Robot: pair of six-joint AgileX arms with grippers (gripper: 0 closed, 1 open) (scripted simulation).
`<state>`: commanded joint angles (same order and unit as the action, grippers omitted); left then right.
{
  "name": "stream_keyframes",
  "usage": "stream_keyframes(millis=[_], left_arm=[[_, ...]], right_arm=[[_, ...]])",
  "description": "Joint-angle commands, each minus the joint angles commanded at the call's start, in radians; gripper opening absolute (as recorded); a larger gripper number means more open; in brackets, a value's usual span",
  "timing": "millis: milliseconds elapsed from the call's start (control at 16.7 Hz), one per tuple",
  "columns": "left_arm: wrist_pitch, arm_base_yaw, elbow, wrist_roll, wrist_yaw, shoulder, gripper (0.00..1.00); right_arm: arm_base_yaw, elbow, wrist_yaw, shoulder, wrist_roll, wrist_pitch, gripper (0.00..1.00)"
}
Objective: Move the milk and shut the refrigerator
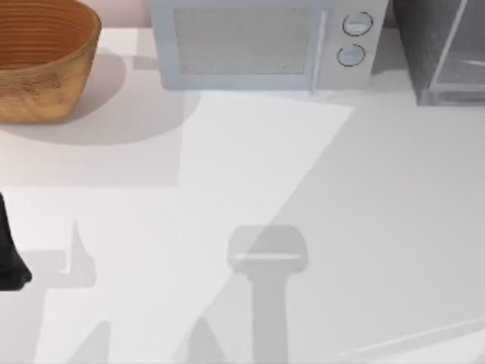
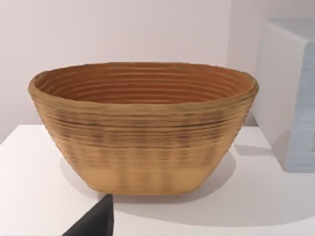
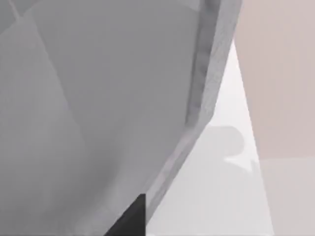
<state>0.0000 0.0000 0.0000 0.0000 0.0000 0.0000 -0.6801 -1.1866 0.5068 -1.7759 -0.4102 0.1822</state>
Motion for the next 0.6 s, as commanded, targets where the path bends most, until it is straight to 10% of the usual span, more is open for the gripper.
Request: stream_keyframes(millis=[600], left_arm=[[0.0,0.0,0.0,0.0,0.0,0.0,1.0]], right_arm=[[0.632,0.163,-0.456,0.143,0.382,-0.216,1.0]])
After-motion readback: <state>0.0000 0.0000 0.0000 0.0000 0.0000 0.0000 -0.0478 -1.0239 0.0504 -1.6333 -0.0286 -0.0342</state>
